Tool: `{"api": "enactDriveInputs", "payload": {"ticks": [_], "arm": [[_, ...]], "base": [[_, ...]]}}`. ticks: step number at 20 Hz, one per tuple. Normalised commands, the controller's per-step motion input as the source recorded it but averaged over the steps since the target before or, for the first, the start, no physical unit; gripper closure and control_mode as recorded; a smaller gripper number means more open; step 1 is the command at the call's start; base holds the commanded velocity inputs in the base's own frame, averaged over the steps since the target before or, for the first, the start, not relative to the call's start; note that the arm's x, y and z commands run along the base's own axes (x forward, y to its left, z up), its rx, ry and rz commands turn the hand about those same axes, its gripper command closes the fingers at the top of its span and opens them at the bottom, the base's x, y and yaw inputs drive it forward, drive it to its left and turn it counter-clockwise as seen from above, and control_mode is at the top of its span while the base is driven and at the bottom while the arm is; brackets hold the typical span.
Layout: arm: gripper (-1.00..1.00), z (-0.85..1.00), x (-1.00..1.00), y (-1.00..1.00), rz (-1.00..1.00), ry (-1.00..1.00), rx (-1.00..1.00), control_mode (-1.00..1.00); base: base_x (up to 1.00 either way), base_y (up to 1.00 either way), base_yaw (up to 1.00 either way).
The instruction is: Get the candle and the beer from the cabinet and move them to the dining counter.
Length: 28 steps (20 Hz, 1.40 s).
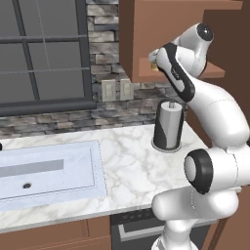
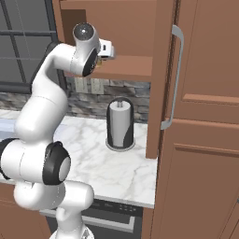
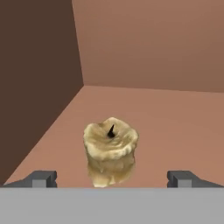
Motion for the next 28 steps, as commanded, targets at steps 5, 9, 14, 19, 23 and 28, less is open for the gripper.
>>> {"api": "enactDriveInputs", "payload": {"ticks": [5,9,14,19,23,28], "arm": [[-1.00,0.00,0.23,0.00,0.04,0.02,0.00,-1.00],[-1.00,0.00,0.12,0.00,0.04,0.00,0.00,-1.00],[-1.00,-0.04,0.01,0.00,0.04,0.00,0.00,-1.00],[-1.00,-0.05,0.00,0.00,0.03,0.00,0.00,-1.00],[-1.00,-0.07,0.00,0.01,0.02,0.03,0.00,-1.00],[-1.00,-0.06,0.00,0.02,0.01,0.02,0.00,-1.00]], "base": [[0.00,0.00,0.00],[0.00,0.00,0.00],[0.00,0.00,0.00],[0.00,0.00,0.00],[0.00,0.00,0.00],[0.00,0.00,0.00]]}}
